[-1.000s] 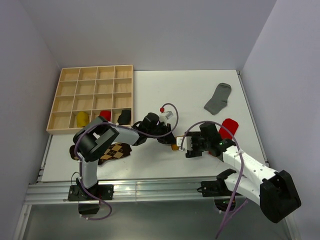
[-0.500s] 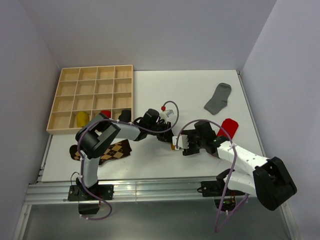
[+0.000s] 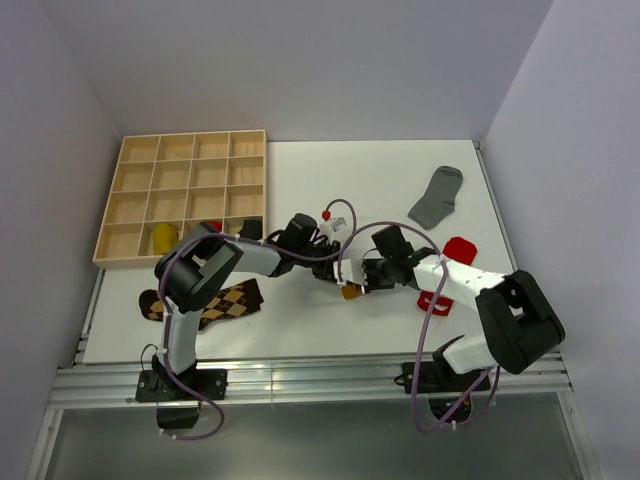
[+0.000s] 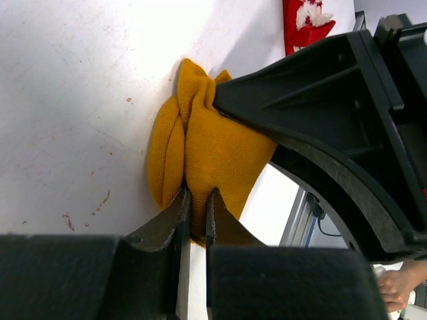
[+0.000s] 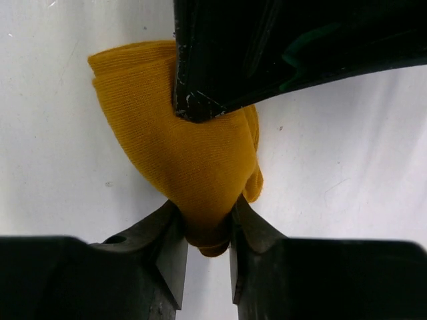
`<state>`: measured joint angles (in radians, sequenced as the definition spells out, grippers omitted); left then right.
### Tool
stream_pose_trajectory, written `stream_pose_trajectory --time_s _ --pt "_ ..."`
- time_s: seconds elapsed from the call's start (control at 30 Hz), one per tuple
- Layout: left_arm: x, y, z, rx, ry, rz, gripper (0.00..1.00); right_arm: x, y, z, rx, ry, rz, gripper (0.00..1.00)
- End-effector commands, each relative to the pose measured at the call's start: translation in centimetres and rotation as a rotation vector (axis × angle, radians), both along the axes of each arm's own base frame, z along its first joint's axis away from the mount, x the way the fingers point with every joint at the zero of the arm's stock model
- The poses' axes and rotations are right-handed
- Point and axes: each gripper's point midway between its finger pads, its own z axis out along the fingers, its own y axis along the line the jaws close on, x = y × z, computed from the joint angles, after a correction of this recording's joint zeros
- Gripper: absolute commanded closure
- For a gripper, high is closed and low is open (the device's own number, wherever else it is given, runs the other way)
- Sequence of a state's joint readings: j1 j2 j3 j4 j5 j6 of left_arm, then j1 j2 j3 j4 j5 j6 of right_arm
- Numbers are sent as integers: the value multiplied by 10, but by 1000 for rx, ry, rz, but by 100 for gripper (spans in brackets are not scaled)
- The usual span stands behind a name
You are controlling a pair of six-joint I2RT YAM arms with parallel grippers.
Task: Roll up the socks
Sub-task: Roll the sock at the center of the board, then pick up the sock at the center of the board.
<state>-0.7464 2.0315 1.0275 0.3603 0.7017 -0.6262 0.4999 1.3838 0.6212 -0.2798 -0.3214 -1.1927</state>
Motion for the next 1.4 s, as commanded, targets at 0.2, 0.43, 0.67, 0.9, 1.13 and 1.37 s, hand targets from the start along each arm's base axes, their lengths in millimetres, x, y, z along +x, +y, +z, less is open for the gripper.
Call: stream_pose_trajectory --time_s 0.2,0.43,0.67,0.9,1.13,1.37 --pt "15 38 -19 174 -88 206 70 -5 -1 2 -63 127 -10 75" --pt "31 71 36 98 -279 432 57 -9 -3 0 -81 184 -27 75" --pt "28 107 67 106 -501 570 55 -13 -1 0 -95 258 -23 75" --pt "-5 74 75 229 -718 461 53 -13 -3 -4 -121 303 -32 75" --pt "-24 35 72 318 -889 396 45 -23 -4 -4 -146 437 -28 73" --pt "-32 13 56 414 -1000 337 42 -27 -9 -3 -176 509 -38 74"
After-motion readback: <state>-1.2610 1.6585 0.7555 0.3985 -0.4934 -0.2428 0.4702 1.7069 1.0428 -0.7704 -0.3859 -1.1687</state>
